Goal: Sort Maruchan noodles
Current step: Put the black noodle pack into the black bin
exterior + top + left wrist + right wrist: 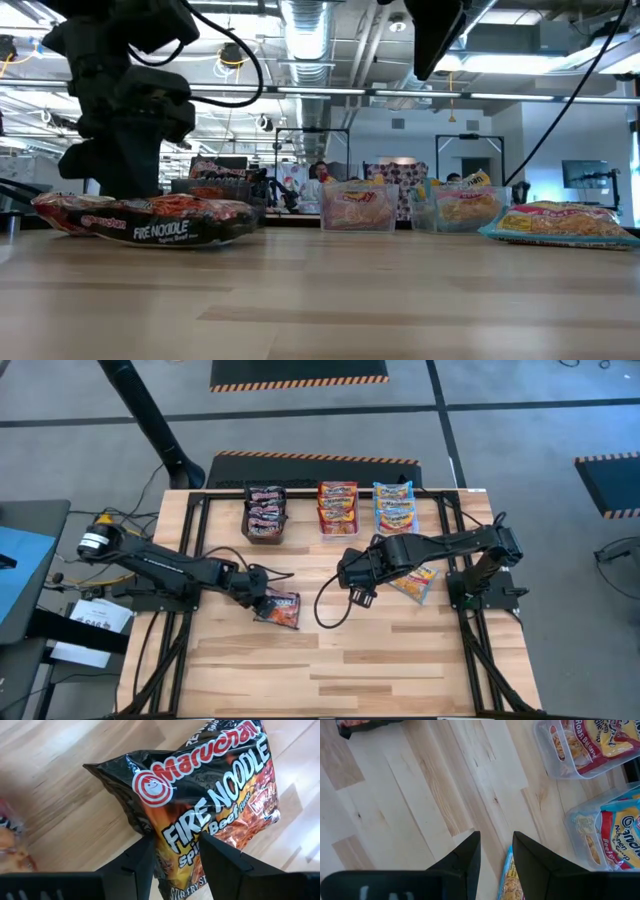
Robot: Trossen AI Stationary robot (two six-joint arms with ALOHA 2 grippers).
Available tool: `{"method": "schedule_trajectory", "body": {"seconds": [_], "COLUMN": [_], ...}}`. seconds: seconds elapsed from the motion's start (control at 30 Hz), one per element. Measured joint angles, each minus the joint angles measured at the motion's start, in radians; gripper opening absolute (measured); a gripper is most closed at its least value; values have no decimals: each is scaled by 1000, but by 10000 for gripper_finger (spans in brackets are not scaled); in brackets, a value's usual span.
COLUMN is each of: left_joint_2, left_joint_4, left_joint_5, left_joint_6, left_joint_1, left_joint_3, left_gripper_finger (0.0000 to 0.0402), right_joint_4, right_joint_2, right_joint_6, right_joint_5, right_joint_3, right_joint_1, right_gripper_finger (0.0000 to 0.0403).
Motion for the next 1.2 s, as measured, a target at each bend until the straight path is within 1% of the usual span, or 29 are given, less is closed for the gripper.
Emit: {"method": "schedule_trajectory", "body": {"seconds": [0.13, 0.23, 0.33, 0.47, 0.6, 0.73, 0.8, 0.9, 1.0, 1.2], "left_joint_2": [15, 15, 15, 14, 15, 15, 15, 15, 15, 15], "left_joint_4": [2, 3, 3, 2, -2, -1, -1, -1, 0, 0], "left_joint_5": [1, 1, 1, -1, -7, -11, -11, -11, -12, -13], "left_joint_6": [12, 14, 15, 33, 58, 62, 72, 85, 95, 105], "left_joint_1": [4, 4, 4, 4, 4, 4, 4, 4, 4, 4], "left_joint_3": [0, 0, 0, 0, 0, 0, 0, 0, 0, 0], "left_gripper_finger": [138, 121, 92, 45, 7, 3, 1, 0, 0, 0], "right_joint_4": [2, 3, 3, 3, 28, 154, 254, 451, 629, 842], "right_joint_2": [0, 0, 0, 0, -2, 0, -2, 0, 0, -1], "right_joint_6": [2, 4, 43, 88, 141, 194, 211, 216, 240, 262], "right_joint_5": [0, 0, -7, -77, -100, -178, -225, -286, -313, -342], "right_joint_3": [0, 0, 0, 0, -18, -112, -167, -255, -307, -355], "right_joint_1": [0, 0, 0, 2, 22, 40, 44, 39, 22, -13], "right_gripper_finger": [137, 137, 137, 137, 137, 137, 137, 137, 137, 137]}}
